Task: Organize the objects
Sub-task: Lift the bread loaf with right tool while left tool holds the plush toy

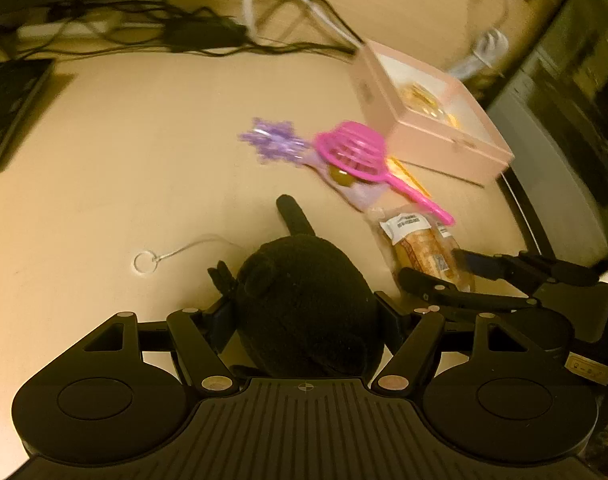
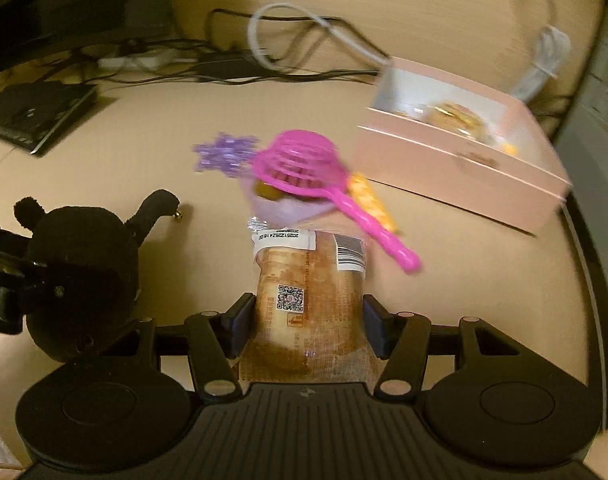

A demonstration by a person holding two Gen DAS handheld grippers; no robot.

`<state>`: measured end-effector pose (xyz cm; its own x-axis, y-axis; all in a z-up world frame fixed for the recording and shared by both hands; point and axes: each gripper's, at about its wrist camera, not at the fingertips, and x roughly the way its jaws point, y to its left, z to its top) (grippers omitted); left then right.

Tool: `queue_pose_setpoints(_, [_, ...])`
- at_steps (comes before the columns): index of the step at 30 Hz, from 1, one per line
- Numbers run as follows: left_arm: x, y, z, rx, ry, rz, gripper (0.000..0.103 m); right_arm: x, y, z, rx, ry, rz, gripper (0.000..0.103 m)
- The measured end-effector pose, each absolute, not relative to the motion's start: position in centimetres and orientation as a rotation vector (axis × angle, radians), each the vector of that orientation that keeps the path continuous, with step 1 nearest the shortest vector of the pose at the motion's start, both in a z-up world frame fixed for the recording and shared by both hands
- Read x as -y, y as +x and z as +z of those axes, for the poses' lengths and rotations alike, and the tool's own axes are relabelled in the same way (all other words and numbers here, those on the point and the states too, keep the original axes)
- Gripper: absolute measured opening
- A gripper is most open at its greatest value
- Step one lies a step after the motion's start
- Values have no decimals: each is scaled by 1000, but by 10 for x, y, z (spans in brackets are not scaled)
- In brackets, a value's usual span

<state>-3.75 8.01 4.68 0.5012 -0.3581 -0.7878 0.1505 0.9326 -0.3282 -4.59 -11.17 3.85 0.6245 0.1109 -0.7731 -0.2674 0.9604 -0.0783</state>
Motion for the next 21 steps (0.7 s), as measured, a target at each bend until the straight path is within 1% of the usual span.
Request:
queue_pose_setpoints(4, [-62,-34,46,-1013,-203,-353,76,129,-54,37,-873,-158,182,59])
queue_pose_setpoints(7, [-55,-34,45,-1018,-200,-367,76,136,-57,37,-877,-143,181,66])
queue_pose_setpoints(9, [-53,-34,44,-1023,-201,-368,76,138,-58,37,-877,-137,191,74])
queue_pose_setpoints(11, [-53,-34,43,-1026,-206,-363,76,135,-61,35,-874,-145,202,76])
queue_pose_setpoints(21, [-63,-41,44,-1026,-219,-328,76,116,-72,35,-856,-160,290,78])
